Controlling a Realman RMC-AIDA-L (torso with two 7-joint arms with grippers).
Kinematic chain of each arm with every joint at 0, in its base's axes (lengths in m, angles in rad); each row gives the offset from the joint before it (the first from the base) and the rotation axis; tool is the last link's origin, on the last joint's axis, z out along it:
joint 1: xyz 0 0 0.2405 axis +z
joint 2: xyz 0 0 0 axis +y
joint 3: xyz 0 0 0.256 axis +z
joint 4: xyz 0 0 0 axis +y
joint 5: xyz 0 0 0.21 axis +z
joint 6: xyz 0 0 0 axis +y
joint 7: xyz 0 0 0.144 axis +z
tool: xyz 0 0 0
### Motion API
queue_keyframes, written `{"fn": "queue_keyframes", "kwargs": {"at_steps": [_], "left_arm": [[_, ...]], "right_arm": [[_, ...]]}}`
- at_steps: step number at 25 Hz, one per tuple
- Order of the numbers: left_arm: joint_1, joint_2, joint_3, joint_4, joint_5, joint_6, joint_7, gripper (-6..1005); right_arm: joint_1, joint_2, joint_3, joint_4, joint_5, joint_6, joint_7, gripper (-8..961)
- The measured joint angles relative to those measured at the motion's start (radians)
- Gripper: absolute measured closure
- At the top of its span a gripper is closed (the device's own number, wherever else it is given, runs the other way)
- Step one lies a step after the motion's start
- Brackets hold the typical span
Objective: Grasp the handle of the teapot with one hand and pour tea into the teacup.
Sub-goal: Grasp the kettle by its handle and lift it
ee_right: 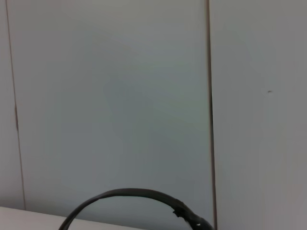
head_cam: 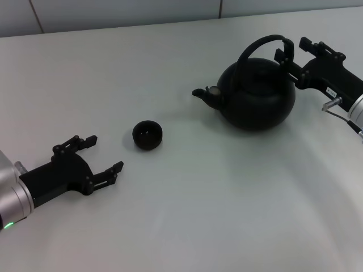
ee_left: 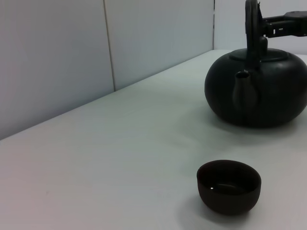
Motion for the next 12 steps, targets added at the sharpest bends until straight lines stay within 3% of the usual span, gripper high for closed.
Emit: {"fn": "queue_keyframes", "kwargs": {"at_steps": [12], "left_arm": [[0.006,0.002,-0.002,-0.002,0.000,-0.001,0.002,156]], "right_arm": [[0.009,0.002,0.012,0.016,0.003,-0.003,-0.065,523]]}}
